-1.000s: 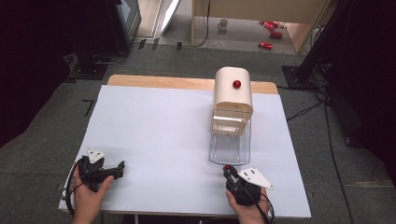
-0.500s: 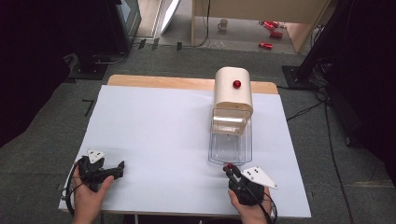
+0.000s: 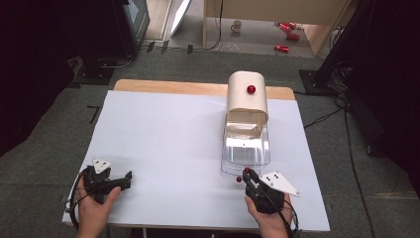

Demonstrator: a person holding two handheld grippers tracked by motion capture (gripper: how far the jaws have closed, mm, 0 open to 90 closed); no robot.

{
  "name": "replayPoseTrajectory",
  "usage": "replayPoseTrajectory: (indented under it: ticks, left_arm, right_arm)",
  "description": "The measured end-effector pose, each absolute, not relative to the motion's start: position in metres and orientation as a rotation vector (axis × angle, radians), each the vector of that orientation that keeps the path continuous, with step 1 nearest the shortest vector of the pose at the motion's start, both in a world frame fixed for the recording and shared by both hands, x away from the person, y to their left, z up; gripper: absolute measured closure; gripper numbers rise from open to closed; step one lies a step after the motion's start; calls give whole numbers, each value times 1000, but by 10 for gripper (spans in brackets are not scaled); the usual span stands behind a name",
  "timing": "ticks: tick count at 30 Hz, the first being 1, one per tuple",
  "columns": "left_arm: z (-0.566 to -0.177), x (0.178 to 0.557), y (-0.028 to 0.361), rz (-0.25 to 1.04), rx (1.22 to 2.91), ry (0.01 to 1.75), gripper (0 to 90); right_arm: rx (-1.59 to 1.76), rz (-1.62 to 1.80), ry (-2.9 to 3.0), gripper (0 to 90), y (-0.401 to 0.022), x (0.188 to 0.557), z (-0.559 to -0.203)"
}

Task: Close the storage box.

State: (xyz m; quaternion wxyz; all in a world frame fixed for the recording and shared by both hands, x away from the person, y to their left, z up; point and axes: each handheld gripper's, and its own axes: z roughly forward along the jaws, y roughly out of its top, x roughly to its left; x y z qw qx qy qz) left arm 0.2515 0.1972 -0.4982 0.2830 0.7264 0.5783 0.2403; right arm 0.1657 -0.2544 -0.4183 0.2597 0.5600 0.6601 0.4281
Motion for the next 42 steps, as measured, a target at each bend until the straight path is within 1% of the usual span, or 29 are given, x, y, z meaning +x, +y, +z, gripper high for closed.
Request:
replayPoseTrajectory:
  ticks: [16,42]
  left_arm:
    - [-498,251,197,644,1945,1548,12]
    - [-498,251,197,643,1947,1547,12]
  right_arm:
    - [1504,1171,1767,755,-255,183,-400]
    - [1503,1133,1770,754,-251,224,-395]
